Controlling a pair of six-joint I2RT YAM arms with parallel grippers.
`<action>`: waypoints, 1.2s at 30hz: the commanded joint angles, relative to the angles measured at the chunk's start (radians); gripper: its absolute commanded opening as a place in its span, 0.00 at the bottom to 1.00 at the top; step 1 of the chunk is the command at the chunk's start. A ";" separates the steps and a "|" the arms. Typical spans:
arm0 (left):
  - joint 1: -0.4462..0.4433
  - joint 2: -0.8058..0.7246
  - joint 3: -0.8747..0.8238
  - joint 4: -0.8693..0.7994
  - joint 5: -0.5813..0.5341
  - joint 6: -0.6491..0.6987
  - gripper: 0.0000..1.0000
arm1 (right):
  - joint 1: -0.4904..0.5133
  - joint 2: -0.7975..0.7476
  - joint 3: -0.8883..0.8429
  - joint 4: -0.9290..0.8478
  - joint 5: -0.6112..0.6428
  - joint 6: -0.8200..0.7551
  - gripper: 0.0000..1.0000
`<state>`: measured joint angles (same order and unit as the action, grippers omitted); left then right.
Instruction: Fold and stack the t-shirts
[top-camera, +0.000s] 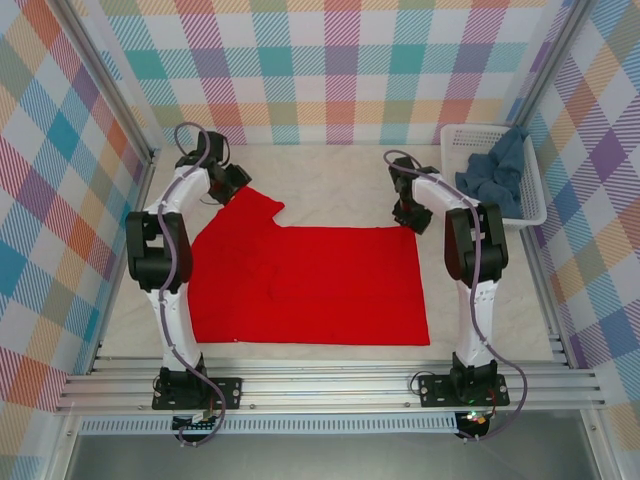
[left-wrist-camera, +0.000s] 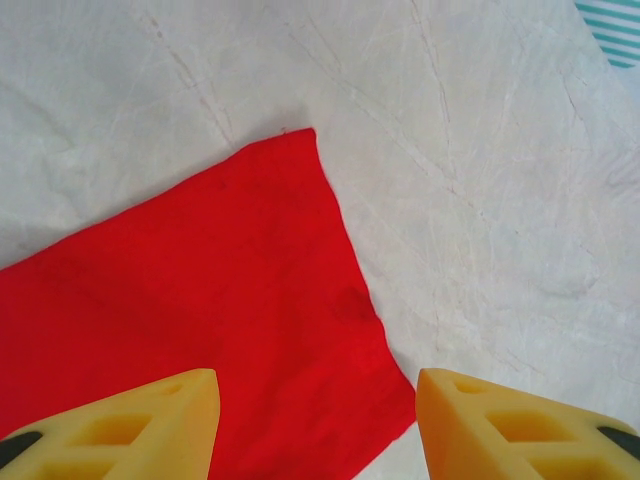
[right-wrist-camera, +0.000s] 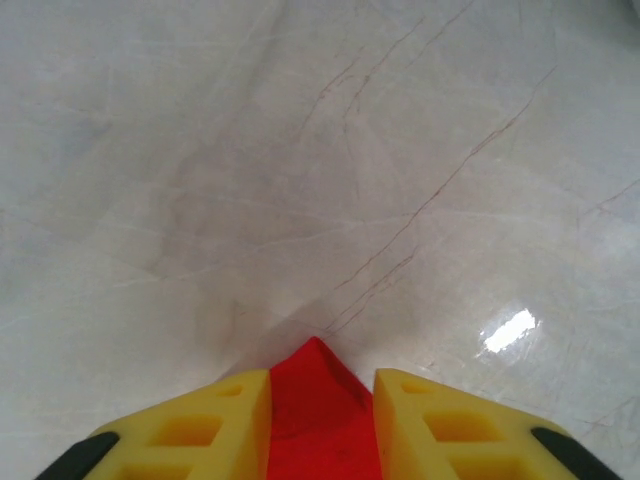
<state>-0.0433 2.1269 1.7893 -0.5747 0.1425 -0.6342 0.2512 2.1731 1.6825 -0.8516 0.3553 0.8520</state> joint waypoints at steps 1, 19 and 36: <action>0.014 0.041 0.050 0.047 0.019 0.028 0.55 | -0.007 0.035 0.038 -0.019 -0.012 -0.012 0.28; 0.001 0.212 0.333 -0.058 -0.112 0.024 0.57 | -0.009 -0.017 0.021 -0.004 -0.074 0.029 0.38; -0.039 0.397 0.558 -0.255 -0.258 0.156 0.56 | -0.002 -0.107 -0.039 0.031 -0.150 0.012 0.41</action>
<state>-0.0593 2.4928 2.3180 -0.7948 -0.0631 -0.5259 0.2428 2.0804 1.6630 -0.8188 0.2390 0.8635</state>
